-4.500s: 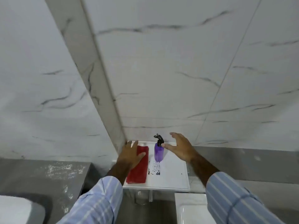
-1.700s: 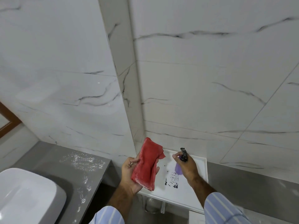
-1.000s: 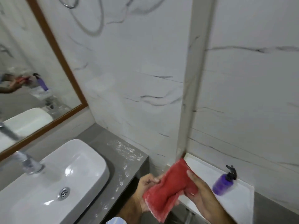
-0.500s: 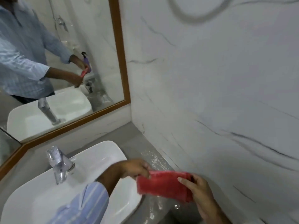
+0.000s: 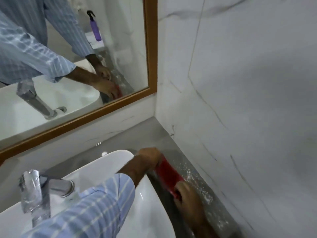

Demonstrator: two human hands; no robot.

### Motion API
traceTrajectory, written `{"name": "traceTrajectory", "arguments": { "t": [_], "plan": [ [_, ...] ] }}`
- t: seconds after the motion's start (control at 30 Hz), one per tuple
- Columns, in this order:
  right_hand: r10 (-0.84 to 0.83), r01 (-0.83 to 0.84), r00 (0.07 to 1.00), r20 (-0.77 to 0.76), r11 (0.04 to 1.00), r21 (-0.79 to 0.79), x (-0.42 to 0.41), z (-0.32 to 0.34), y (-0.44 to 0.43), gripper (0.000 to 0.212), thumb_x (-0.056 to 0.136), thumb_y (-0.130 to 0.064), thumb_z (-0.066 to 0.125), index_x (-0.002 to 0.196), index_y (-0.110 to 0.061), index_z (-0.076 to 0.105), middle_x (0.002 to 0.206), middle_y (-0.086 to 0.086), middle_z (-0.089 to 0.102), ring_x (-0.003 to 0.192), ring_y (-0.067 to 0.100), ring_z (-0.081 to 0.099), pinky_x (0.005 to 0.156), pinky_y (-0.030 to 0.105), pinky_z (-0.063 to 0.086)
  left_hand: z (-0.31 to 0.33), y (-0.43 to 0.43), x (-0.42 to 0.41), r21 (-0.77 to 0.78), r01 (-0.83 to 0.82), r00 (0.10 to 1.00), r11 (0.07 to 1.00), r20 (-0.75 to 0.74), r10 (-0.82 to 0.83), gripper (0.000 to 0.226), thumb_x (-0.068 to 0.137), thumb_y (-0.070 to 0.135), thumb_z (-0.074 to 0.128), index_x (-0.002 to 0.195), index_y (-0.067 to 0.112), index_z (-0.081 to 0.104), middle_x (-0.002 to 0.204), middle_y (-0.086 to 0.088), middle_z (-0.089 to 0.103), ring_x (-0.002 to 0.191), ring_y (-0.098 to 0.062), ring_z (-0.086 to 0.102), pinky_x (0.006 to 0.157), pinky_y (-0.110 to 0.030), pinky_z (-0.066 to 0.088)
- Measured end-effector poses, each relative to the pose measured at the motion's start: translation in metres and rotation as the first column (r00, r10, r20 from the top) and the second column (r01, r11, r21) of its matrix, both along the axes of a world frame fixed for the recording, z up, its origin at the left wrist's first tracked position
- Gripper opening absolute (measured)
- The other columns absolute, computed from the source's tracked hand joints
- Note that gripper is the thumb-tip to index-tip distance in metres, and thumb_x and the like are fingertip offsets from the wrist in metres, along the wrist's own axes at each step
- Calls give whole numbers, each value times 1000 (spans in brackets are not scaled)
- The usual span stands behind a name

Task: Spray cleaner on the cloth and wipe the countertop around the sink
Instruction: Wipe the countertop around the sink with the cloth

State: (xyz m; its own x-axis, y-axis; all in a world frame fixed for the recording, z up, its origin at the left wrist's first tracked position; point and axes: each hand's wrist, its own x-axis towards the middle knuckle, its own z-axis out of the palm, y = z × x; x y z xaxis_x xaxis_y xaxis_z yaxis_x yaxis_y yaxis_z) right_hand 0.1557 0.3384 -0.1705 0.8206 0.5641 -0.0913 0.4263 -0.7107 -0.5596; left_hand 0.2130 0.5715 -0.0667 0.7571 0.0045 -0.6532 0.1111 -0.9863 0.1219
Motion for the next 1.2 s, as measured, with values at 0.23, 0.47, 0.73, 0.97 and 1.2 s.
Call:
{"name": "traceTrajectory", "arguments": {
  "t": [0.23,0.47,0.73,0.97,1.2],
  "plan": [
    [312,-287,916,251,949,-129,-19,-36,-4,22,85,-33,75,104,-23,77,115,-1,73,109,21,66,93,35,54,-7,15,-23,15,-193,937,981,301,180,33,98,25,58,129,24,66,137,-8,67,131,-33,59,116,-45,45],
    [517,-429,822,239,838,-337,19,-45,61,59,98,-36,49,153,-13,51,163,6,46,154,25,35,127,42,23,-29,41,-106,-40,-665,576,746,608,546,91,92,83,25,157,21,41,166,-9,41,158,-34,29,130,-63,10],
    [499,-411,828,257,851,-328,105,-57,125,65,108,-51,28,166,-22,21,175,7,15,162,28,11,131,47,13,-47,37,-110,-28,-642,560,767,666,493,100,89,86,1,162,24,31,172,-9,28,160,-37,22,129,-61,2],
    [430,-322,868,250,869,-375,147,-58,88,75,106,-54,30,163,-5,27,172,14,27,159,29,24,129,47,25,-53,37,-111,-3,-634,564,773,682,466,95,91,83,9,162,24,28,174,-10,23,161,-36,20,129,-60,-1],
    [339,-193,903,263,869,-455,21,-51,-80,75,107,-57,26,159,-3,34,168,18,32,153,36,37,122,50,34,-48,37,-109,-8,-638,582,770,649,490,103,88,86,-2,163,22,25,175,-10,18,161,-37,16,129,-65,1]
  ]
}}
